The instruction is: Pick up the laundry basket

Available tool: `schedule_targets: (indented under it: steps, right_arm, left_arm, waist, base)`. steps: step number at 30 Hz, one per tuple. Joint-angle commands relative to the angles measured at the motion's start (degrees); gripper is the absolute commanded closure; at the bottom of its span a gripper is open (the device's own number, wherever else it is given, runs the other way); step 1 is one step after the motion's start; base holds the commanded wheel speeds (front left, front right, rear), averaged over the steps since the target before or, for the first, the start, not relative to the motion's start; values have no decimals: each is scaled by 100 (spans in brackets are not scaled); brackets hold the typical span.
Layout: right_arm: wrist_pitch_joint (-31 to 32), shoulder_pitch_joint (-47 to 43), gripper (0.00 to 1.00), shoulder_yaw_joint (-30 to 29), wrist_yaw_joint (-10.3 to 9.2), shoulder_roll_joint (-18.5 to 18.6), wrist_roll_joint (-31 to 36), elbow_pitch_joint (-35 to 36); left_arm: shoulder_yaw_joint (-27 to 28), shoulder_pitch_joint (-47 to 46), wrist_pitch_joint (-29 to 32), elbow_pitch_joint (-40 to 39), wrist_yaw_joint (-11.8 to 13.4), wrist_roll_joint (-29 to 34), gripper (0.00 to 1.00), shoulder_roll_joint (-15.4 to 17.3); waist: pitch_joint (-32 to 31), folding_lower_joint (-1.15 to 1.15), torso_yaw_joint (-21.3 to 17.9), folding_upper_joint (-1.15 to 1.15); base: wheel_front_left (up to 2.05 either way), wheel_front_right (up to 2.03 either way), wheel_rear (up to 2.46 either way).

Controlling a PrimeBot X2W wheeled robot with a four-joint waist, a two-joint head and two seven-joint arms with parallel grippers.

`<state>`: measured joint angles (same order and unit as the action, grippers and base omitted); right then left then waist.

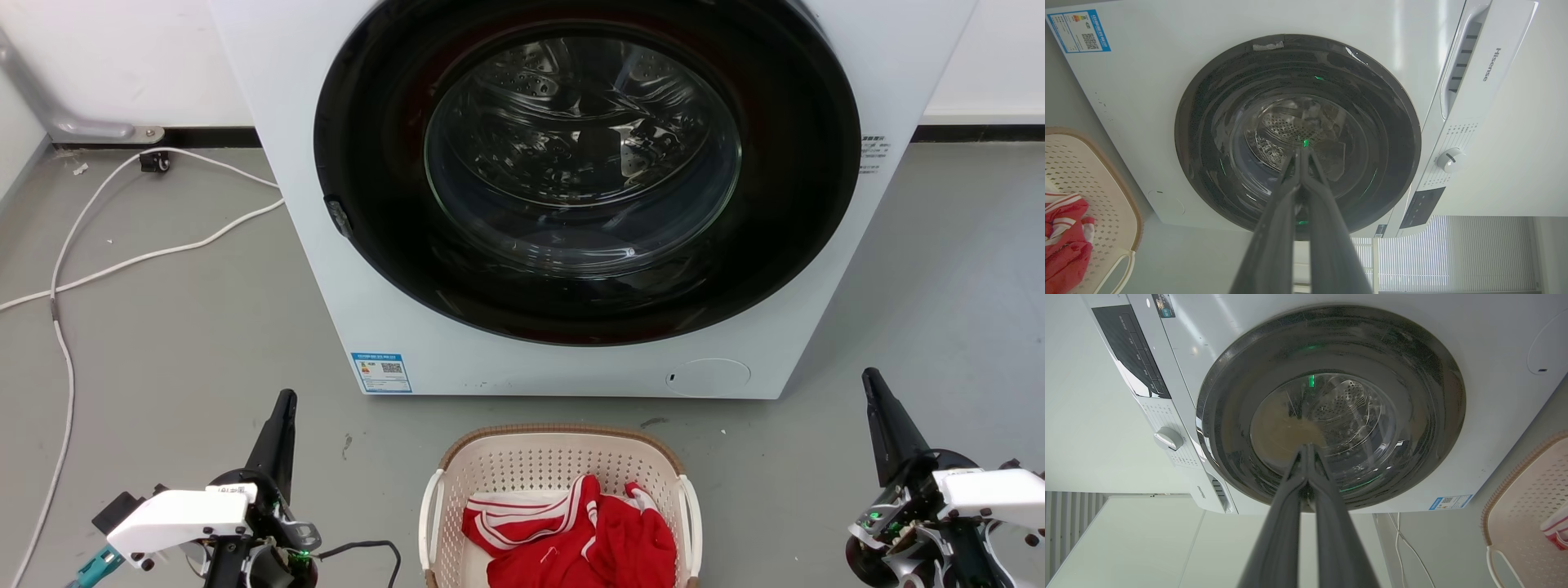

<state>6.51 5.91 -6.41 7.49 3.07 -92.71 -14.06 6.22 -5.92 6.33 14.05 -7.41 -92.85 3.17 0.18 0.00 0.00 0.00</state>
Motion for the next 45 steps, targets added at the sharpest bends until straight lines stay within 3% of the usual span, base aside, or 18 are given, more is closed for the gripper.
schedule_targets:
  steps: [1,44,45]
  right_arm:
    - [9,64,100,-8,0,-15,42,-4]
    - [-7,-85,100,4,0,-14,20,-99]
    - [-17,-130,0,10,-1,-19,26,-130]
  left_arm:
    - [22,-57,7,8,-22,36,100,-11]
    - [0,79,-2,99,3,37,100,-32]
    - [-11,121,-13,138,6,46,0,-39]
  waist:
    - [0,0,0,0]
    - [0,0,0,0]
    - [0,0,0,0]
  base:
    - [0,0,0]
    - [0,0,0]
    - [0,0,0]
